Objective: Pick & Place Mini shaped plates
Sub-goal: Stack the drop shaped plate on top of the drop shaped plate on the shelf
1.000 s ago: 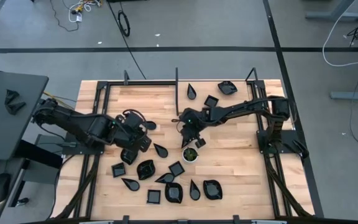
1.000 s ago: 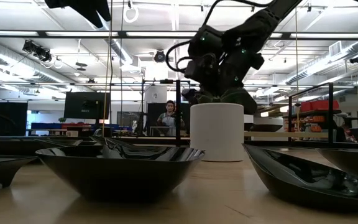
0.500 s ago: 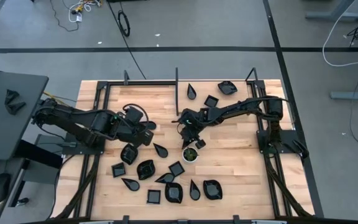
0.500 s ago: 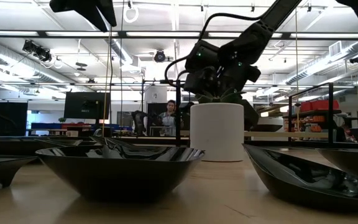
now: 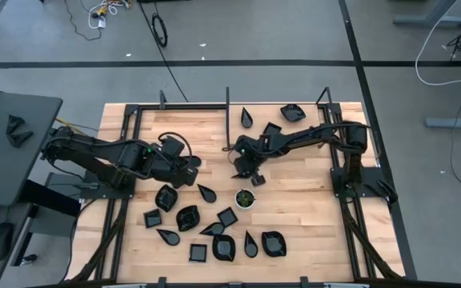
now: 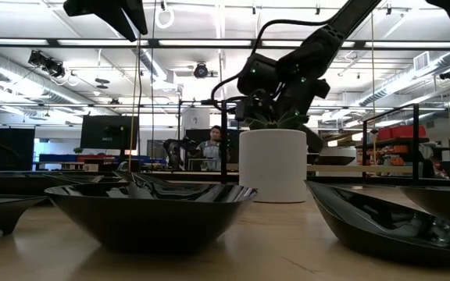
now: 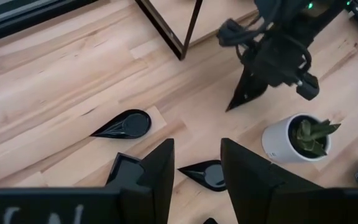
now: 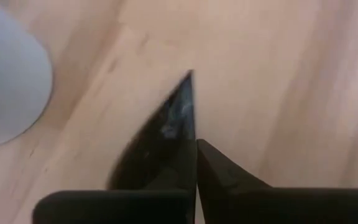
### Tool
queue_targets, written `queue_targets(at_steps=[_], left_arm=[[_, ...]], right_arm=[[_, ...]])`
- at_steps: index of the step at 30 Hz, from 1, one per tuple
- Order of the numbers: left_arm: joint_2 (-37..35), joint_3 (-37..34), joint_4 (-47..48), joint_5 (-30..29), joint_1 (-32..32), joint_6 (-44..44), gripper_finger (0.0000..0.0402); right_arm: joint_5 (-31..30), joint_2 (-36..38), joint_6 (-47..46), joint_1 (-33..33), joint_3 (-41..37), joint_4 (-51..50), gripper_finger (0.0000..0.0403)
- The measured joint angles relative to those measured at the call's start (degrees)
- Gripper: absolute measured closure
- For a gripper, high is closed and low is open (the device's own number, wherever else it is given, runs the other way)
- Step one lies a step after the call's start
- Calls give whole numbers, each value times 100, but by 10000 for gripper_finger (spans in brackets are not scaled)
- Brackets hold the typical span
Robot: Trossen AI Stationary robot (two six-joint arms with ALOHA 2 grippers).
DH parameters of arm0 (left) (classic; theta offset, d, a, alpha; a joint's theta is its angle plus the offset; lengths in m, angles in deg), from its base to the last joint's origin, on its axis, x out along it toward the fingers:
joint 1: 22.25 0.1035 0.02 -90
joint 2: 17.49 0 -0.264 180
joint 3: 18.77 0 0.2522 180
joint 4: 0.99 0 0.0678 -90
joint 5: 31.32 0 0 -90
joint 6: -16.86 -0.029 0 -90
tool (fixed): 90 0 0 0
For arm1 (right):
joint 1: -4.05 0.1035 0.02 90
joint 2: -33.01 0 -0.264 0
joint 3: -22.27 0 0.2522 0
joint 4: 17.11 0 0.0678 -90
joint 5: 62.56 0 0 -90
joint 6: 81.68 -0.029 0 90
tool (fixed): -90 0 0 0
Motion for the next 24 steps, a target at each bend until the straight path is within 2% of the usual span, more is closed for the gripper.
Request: queue_targets(at_steps=[4, 7, 16, 20, 24], left_arm=[[0, 0, 2, -24, 0, -6, 266], [0, 0, 2, -85, 0, -44, 266], [0, -2, 4, -291, -2, -152, 266], [0, -2, 2, -293, -2, -335, 266], [0, -1, 3, -330, -2, -476, 266]], right_arm=[[-342, 179, -781, -62, 0, -144, 397], [-380, 310, -1225, -68, 0, -278, 387], [-380, 452, -2241, -68, 0, -1004, 315], [-380, 452, -2343, -66, -83, -1017, 288], [-382, 452, -2483, -66, -294, -767, 289]])
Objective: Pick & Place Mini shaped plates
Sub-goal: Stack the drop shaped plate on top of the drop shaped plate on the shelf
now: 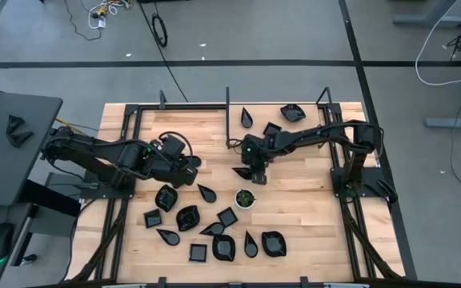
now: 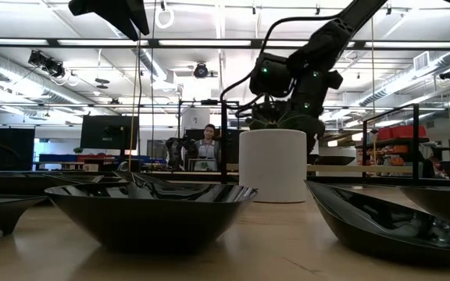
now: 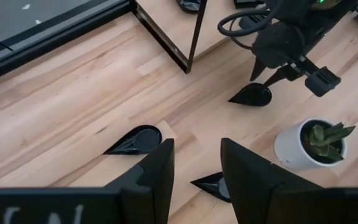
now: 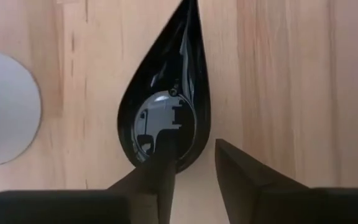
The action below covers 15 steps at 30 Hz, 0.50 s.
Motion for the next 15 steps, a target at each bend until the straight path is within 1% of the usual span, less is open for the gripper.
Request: queue_targets(at_steps=[4, 13, 15], left_arm=[[0, -1, 1, -2, 0, -31, 266], [0, -1, 0, 0, 0, -317, 266], [0, -1, 1, 0, 0, -359, 266]], right_arm=[[1, 0, -278, 0, -73, 194, 313], [3, 0, -486, 11, -73, 518, 389], [3, 0, -593, 12, -73, 528, 398]])
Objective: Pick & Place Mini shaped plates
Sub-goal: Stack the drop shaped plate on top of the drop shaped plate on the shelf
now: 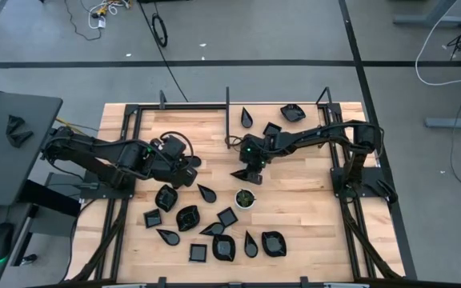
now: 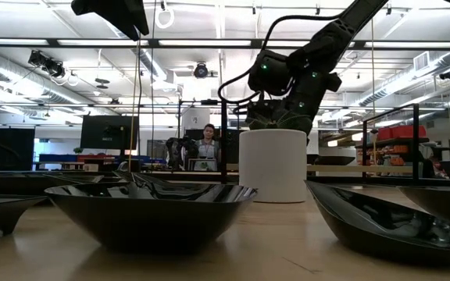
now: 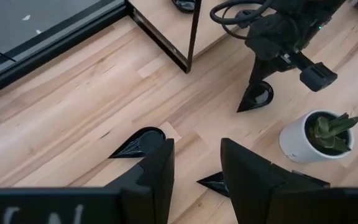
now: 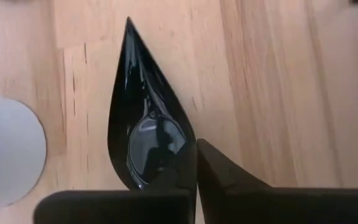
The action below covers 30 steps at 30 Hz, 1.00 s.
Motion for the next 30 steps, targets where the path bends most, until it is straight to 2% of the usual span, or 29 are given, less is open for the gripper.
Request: queue_targets(at_steps=[8, 15, 22, 30], left_arm=[[0, 0, 1, 0, 0, -268, 266], [0, 0, 11, -116, 0, -531, 266], [0, 0, 14, -149, 0, -1187, 266], [0, 0, 24, -211, 83, -1760, 266]], right_arm=[[11, 376, -1229, 7, 0, -384, 400], [-81, 1106, -2891, 7, 0, -748, 401], [-1356, 1630, -4874, -94, 0, -878, 402], [-2492, 1600, -6244, -795, 0, 60, 402]])
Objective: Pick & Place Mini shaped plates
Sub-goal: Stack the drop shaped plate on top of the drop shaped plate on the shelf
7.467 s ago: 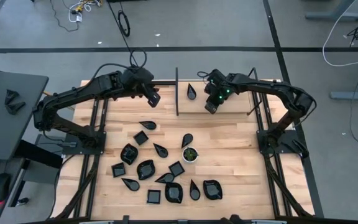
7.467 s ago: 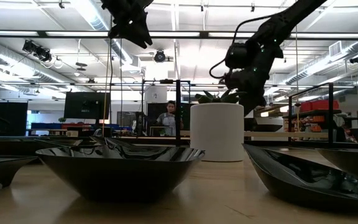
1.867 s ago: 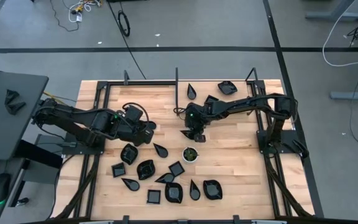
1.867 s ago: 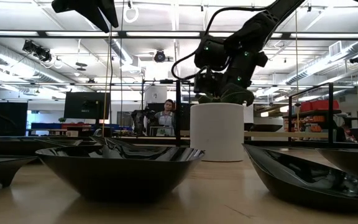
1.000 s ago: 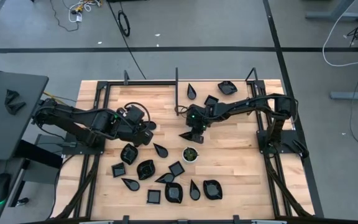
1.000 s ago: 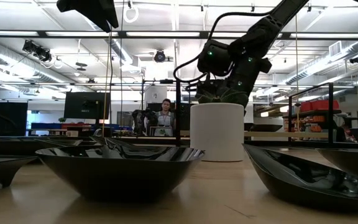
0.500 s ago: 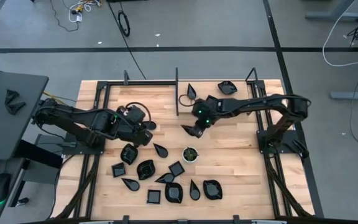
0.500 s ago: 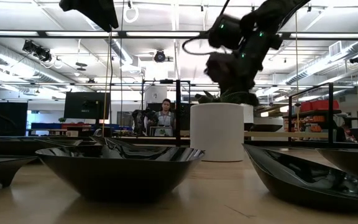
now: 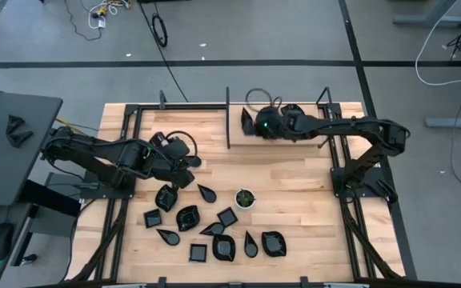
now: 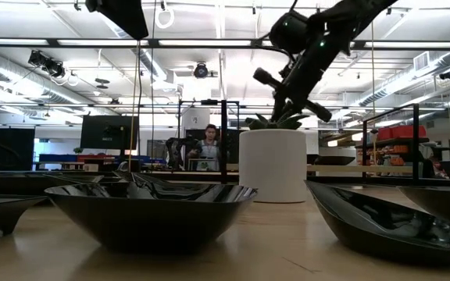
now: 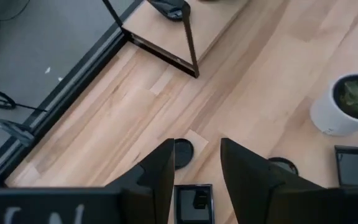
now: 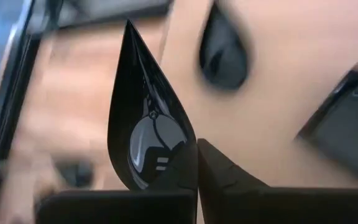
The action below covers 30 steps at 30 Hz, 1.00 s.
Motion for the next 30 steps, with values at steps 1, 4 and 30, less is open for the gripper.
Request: queue_targets(at_steps=[1, 4, 30], left_arm=[[-1, 0, 0, -8, 47, -16, 266], [0, 0, -7, -81, 249, -191, 266], [-1, -4, -2294, 1142, 2900, -1974, 266]], right_arm=[[-120, -44, -32, -113, 0, 155, 403], [-173, -250, 76, -447, 2, 636, 403], [67, -1237, 747, -916, 2, 1244, 365]])
